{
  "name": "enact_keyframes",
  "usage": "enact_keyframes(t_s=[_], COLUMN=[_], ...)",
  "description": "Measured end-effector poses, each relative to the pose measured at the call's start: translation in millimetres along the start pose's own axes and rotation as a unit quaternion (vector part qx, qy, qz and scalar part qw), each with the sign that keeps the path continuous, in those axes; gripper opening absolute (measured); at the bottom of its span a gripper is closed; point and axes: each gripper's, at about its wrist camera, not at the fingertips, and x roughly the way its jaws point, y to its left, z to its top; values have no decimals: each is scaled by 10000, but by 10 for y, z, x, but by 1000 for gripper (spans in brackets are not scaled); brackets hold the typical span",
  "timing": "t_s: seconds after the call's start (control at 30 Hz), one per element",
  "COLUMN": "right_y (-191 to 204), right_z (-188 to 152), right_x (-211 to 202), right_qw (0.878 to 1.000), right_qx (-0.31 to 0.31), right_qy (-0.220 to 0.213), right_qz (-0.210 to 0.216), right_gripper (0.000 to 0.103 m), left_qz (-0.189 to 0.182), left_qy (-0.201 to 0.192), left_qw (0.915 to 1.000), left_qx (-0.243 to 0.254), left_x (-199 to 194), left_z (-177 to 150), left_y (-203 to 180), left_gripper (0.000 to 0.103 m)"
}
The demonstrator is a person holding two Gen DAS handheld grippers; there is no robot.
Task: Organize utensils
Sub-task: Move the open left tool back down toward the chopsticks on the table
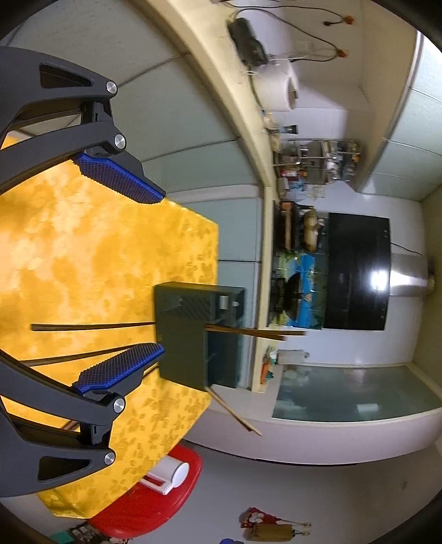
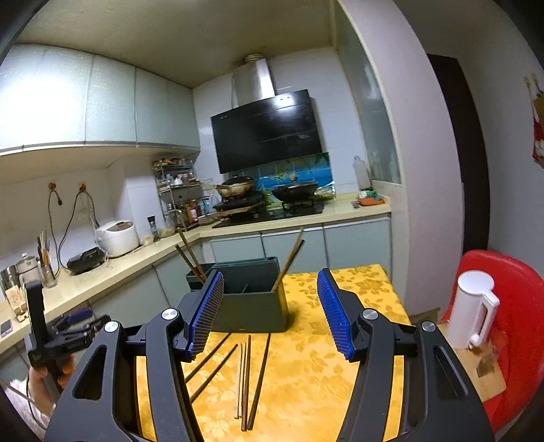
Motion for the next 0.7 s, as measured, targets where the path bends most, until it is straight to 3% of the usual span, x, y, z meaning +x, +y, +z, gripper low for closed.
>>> enact_keyframes(t_s=[0.3,0.4,0.5,0.7], right_y=[127,227,242,260], right_z=[-806,-1043,-1223,-1388], right_x=[234,398,509,564], right_qw=[9971,9930,9895,9860], right_qx=[-81,-400,-437,-577], right_qy=[714,1026,1306,1446], right_qz=[-253,-433,-438,-592], right_gripper=[56,56,56,56], left_qz=[-50,-61,-11,17], left_qy=[347,468,569,639], left_qw=[9989,9981,9975,9970], left_qx=[316,390,413,444], left_x=[175,268,332,400], left_z=[-457,-592,-670,-744], left_y=[-130,-167,-191,-208], left_gripper=[81,81,81,81])
